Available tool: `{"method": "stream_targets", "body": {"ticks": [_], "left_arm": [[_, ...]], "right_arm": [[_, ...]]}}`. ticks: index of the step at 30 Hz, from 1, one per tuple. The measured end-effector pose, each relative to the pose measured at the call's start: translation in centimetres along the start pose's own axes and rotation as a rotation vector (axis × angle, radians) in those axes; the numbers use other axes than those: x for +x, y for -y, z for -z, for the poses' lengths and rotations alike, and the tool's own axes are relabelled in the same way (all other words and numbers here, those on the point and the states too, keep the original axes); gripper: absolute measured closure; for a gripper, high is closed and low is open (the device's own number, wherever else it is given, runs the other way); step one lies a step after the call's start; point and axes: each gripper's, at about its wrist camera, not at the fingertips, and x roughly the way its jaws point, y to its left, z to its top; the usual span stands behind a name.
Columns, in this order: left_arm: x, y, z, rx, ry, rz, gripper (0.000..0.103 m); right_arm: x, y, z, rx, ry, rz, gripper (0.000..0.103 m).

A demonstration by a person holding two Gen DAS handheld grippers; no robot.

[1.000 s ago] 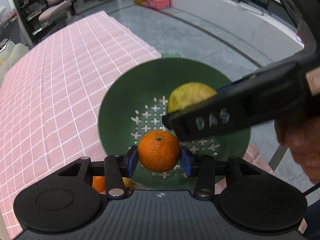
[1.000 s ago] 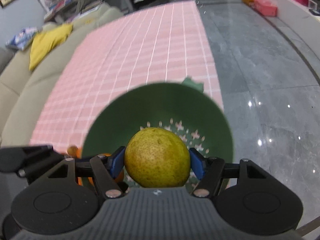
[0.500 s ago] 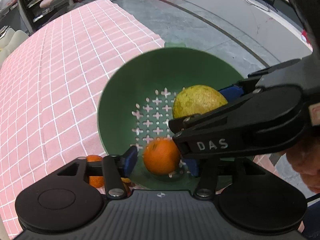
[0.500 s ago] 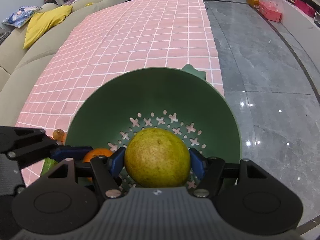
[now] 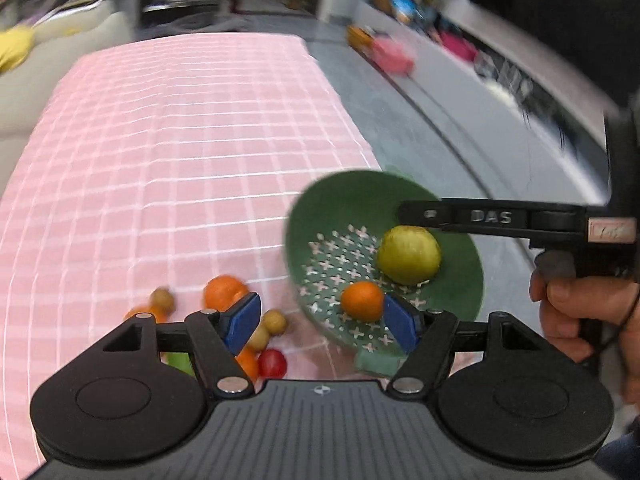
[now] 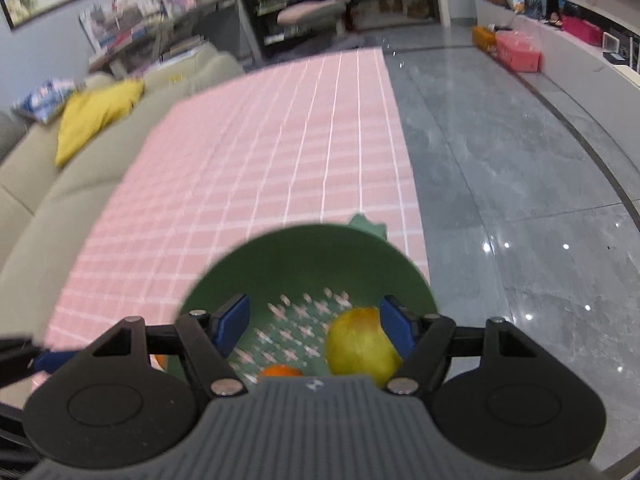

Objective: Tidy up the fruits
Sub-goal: 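Withdraw both tools from the colander back toward the remaining fruit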

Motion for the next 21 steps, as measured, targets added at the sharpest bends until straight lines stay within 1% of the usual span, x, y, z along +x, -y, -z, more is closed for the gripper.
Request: {"method": "stream_targets", "body": {"ticks": [4,6,11,14,17,21], "left_arm": [[-3.8,-2.5,2.5,-0.110,0.037,-0.045,0.021],[-5.3,-3.5,3.9,-0.149,0.046,-0.065,0.021],[-9.2,-5.2,6.9,-0.195,0.061,-0.140,0.021],[-11.2,-5.9,8.3,-0.231,0.073,-0.155,0.021],[-13.3,-6.4,9.7,-0.226,0.091,-0.164,0.021],[-14.4,-6.9,11.2,-0.226,0.101,-0.161,0.021]], "right_arm": [[-1.9,-0.1,0.4,0.019,0.040,-0.011,0.034],[-3.0,-0.5,0.9,0.015,0.053,-0.015,0.034],[-6.4,-2.5,3.0,-0.026,0.092,-0.022,0.034],[-8.4,-4.1,4.4,-0.061,0.120,-0.042,0.034],[-10.4,-5.8,6.7,-0.100,0.141,-0.058,0.034],[-12.1,-8.0,9.8,-0.139,0.150,-0.077,0.034]]}}
